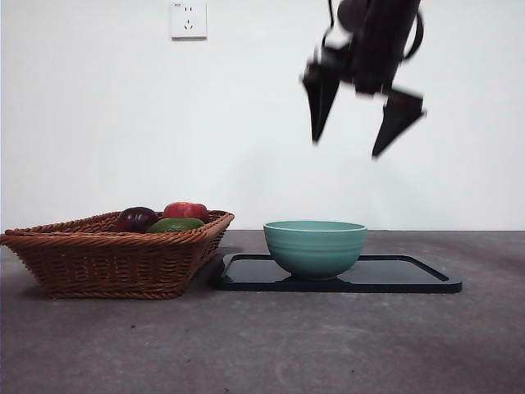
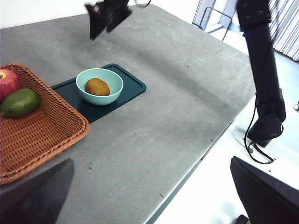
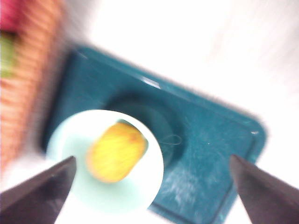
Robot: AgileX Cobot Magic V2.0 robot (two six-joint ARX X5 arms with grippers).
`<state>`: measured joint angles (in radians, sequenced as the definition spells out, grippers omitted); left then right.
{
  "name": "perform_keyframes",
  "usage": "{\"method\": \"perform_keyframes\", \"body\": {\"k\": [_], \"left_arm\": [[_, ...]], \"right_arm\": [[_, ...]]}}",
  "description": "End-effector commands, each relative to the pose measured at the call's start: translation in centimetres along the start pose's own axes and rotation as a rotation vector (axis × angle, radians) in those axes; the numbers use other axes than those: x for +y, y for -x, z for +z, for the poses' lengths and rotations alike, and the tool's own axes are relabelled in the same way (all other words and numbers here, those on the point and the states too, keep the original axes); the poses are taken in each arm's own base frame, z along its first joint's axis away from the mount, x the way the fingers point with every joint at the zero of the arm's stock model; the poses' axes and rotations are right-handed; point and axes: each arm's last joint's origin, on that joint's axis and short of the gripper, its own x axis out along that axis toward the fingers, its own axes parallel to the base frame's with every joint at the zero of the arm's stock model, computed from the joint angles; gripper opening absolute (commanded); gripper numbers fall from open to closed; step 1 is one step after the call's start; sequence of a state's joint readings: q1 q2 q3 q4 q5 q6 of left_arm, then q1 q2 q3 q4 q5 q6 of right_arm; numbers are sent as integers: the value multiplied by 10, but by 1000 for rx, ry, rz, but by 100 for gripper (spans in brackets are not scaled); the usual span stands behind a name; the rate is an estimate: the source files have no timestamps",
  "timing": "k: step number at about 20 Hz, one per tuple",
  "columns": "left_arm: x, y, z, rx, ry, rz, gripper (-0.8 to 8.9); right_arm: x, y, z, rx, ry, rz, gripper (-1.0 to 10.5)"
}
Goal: Pick up the wifruite, put it on the bowl, pick up the plate, put it on desk
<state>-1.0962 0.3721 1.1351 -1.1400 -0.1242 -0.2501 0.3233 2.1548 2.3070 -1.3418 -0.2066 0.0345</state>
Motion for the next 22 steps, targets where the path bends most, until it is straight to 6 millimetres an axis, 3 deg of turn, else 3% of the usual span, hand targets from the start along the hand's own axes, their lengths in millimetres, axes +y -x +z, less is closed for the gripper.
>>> {"method": "perform_keyframes", "body": {"k": [1,5,9,15,19,22], "left_arm": [[0,3,3,-19,-4,-16,562],[0,3,3,-18,-4,-16,562],[0,2,3,-18,-4,-16,562],[0,3,3,-18,-4,-16,562],[0,3,3,-19,-4,-16,562],[0,3,3,-19,-4,-16,562]], "right_arm": [[14,35,-10,-15,2,9,558],[44,130,-50,-209,36,35,558],[67,182,-112,-281,67,5,557],[80,206,-220,-291,97,6,556],[64,208,-283,-330,89,-3,557],[50,203,-317,-435,72,58,556]]}}
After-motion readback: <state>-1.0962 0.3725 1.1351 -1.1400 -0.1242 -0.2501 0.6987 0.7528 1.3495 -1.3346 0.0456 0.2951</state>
